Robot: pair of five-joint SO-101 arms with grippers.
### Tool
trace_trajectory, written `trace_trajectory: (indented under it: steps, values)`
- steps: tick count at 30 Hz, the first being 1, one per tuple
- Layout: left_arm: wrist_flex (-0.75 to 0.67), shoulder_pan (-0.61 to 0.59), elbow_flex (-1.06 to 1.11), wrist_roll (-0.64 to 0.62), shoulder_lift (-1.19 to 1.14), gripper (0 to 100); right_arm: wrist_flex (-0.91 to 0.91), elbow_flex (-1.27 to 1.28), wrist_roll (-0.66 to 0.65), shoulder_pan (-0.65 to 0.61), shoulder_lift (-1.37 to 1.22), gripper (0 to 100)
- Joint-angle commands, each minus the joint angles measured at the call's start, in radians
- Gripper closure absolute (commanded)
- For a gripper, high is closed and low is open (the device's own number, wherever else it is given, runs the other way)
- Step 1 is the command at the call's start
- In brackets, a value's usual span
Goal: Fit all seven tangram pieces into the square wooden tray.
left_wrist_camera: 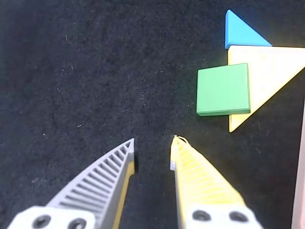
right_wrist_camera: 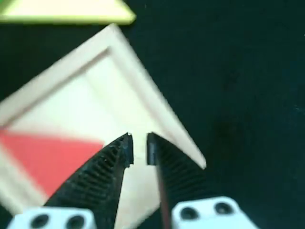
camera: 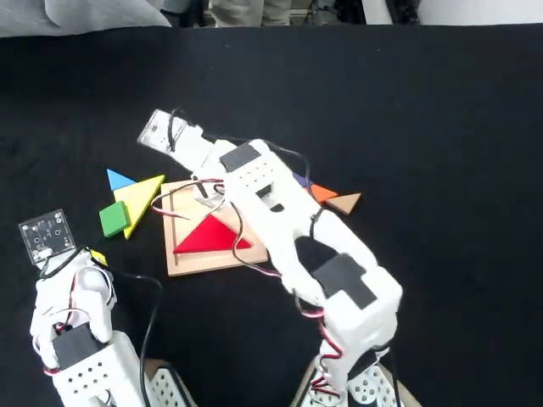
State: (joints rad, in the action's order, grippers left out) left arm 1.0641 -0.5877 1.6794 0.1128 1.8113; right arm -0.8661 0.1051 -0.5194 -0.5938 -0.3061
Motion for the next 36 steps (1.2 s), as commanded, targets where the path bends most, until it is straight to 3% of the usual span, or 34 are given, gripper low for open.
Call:
trace_trajectory:
  steps: [1, 10, 31, 36]
  values:
    - [-0.018, -0.008, 0.021, 0.002, 0.009, 87, 0.052, -0.056, 0.074, -0.038, -0.035, 98.8]
    - [-0.017, -0.008, 0.021, 0.002, 0.009, 87, -0.109, -0.18, 0.114, -0.071, -0.137, 98.7]
    - [-0.018, -0.008, 0.021, 0.002, 0.009, 87, -0.115, -0.102, 0.106, -0.089, -0.174, 98.7]
    - [-0.018, -0.008, 0.021, 0.002, 0.009, 87, -0.196, -0.128, 0.106, -0.092, -0.183, 98.7]
